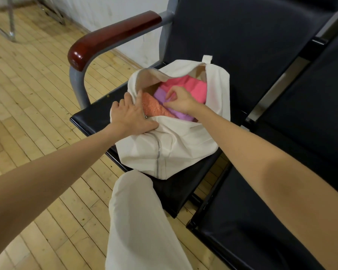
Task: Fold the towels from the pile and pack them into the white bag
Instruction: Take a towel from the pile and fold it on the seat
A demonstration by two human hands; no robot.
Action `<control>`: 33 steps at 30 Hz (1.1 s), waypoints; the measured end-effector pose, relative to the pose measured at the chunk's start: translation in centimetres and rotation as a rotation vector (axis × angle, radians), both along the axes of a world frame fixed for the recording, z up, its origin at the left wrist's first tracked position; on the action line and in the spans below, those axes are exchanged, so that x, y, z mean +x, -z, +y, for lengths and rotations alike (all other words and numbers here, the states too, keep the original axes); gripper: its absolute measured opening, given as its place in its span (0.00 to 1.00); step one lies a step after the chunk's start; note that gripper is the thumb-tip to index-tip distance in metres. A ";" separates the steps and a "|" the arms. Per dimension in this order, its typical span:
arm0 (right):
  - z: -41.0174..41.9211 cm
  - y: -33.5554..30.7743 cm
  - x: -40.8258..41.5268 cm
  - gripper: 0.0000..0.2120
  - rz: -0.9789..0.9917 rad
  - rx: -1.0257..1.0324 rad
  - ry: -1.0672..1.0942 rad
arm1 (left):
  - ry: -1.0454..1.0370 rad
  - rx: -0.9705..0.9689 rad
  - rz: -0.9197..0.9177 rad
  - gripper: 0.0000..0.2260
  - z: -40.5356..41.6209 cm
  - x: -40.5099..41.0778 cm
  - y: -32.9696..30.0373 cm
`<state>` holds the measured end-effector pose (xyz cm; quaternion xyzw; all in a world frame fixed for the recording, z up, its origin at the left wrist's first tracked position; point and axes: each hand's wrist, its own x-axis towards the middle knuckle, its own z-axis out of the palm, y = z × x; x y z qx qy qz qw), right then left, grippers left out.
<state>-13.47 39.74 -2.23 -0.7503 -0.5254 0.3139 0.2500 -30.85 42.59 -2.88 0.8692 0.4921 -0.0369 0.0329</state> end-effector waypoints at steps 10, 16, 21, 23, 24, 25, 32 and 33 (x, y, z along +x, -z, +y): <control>-6.2 -2.7 2.2 0.17 -0.021 0.010 0.060 | -0.095 -0.186 -0.038 0.41 -1.7 2.2 -1.8; -16.6 -4.1 8.4 0.17 -0.505 0.060 0.071 | 0.081 -0.086 -0.179 0.30 -8.3 6.3 -3.1; -27.8 -3.2 12.4 0.20 -0.567 -0.139 0.213 | 0.327 -0.092 -0.227 0.26 -16.4 12.4 -5.0; -32.9 -2.7 13.5 0.25 -0.553 -0.224 0.282 | 0.422 -0.124 -0.210 0.27 -20.0 15.0 -5.4; -35.5 -2.5 13.9 0.26 -0.535 -0.258 0.321 | 0.464 -0.139 -0.213 0.28 -21.9 16.2 -5.5; -38.0 -2.2 14.3 0.27 -0.516 -0.288 0.361 | 0.504 -0.156 -0.216 0.29 -23.9 17.3 -5.5; -56.0 -0.9 16.4 0.28 -0.475 -0.398 0.641 | 0.778 -0.249 -0.138 0.31 -38.2 24.5 -4.2; -58.5 -0.7 16.6 0.28 -0.472 -0.390 0.697 | 0.816 -0.259 -0.124 0.31 -40.1 25.3 -4.0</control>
